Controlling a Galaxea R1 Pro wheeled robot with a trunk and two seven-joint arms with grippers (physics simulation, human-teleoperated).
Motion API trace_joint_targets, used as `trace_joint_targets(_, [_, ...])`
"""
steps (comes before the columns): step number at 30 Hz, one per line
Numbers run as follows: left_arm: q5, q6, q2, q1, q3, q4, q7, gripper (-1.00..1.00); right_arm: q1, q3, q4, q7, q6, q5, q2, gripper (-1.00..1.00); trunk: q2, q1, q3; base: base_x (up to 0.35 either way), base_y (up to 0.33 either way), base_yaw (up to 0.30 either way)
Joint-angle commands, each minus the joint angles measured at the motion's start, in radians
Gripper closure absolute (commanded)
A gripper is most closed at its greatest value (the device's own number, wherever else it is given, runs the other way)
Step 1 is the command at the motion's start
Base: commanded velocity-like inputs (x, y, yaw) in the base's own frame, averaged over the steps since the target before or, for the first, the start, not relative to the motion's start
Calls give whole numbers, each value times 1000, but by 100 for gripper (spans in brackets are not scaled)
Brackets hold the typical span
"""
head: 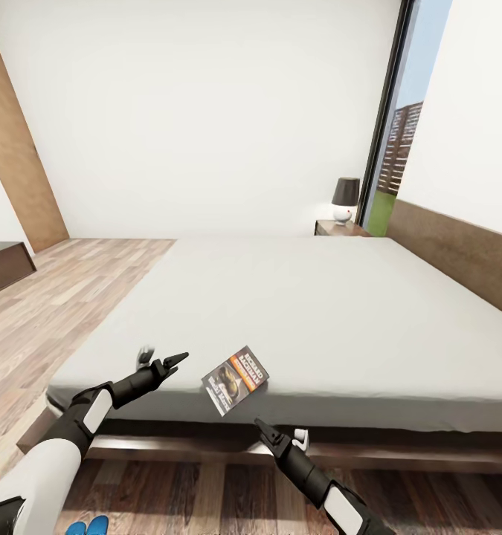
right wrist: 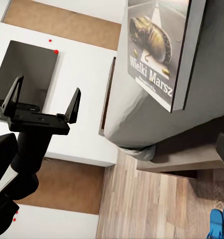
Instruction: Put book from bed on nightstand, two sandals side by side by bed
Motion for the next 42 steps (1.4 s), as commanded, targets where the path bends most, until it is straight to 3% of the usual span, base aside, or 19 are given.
trace_joint_targets(1, [4,7,0,-1,2,0,-2,-100,-1,4,0,1,9,-11,0,-100,-8,4,-4,0,0,0])
trace_joint_targets(8, [4,7,0,-1,2,0,-2,-100,-1,4,0,1,9,-11,0,-100,-57,31,-26,0,0,0])
trace_joint_targets(42, [4,6,0,-1,2,2,-2,-100,-1,4,0,1,9,-11,0,-100,-57,31,-26,27,13,0])
